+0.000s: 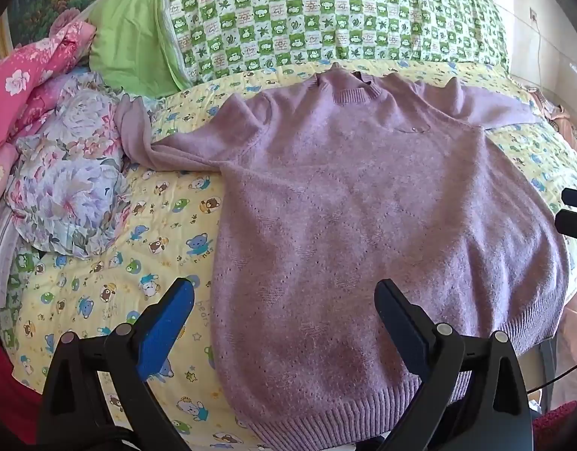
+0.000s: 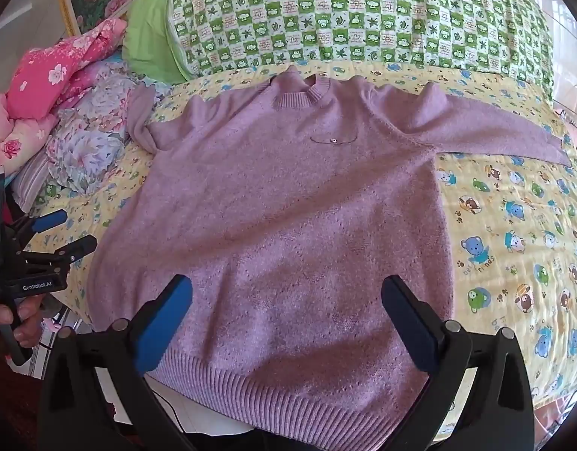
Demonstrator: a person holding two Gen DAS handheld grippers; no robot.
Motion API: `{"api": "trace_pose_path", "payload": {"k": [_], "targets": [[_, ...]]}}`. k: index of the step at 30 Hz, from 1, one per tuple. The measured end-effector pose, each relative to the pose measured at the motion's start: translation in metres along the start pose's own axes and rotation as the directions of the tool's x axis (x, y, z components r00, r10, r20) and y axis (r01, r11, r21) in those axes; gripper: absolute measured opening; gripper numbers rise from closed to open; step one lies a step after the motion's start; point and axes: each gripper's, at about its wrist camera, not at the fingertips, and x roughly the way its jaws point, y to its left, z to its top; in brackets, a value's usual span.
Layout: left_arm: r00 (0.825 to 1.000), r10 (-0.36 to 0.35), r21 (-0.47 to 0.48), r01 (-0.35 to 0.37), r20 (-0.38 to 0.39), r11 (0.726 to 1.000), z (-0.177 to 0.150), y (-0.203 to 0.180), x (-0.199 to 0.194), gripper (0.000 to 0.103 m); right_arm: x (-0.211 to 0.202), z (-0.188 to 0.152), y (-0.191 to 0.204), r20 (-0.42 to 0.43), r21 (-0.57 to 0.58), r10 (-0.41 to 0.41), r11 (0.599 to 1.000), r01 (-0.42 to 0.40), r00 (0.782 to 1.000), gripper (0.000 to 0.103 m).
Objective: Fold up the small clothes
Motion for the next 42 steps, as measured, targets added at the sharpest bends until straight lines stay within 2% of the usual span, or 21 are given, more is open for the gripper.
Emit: {"api": "trace_pose_path", "payload": {"k": [9, 23, 30, 35, 42], "targets": [[1.0, -0.006, -0.001, 0.006, -0.009, 1.0, -0.002, 0.008, 0.0, 0.097, 0.003, 0.002, 0.002, -0.004, -0.002, 0.0, 1.0, 0.0, 1.0, 0.101], [1.0, -0.001, -0.012, 0.001, 0.001, 1.0, 0.002, 0.0, 0.005, 0.097, 0.007, 0.004, 0.007, -0.01, -0.006, 0.002, 1.0, -0.002, 1.0, 0.101], [1.0, -0.01, -0.012, 0.01, -0.026, 1.0, 0.002, -0.002, 0.009, 0.097, 0.008, 0.004, 0.006, -0.015, 0.001, 0.002, 1.0, -0.002, 1.0, 0.101], [0.996, -0.051, -0.039, 0.048, -0.068, 0.998, 0.004, -0.003, 0.011, 0.097, 0.009, 0.004, 0.003, -0.02, 0.007, 0.004, 1.0, -0.004, 1.0, 0.101], [0.997, -0.051, -0.045, 0.049, -0.063, 0.998, 0.008, -0.002, 0.016, 0.097, 0.015, 0.005, -0.001, -0.031, 0.012, 0.009, 1.0, -0.008, 0.999, 0.101]]}}
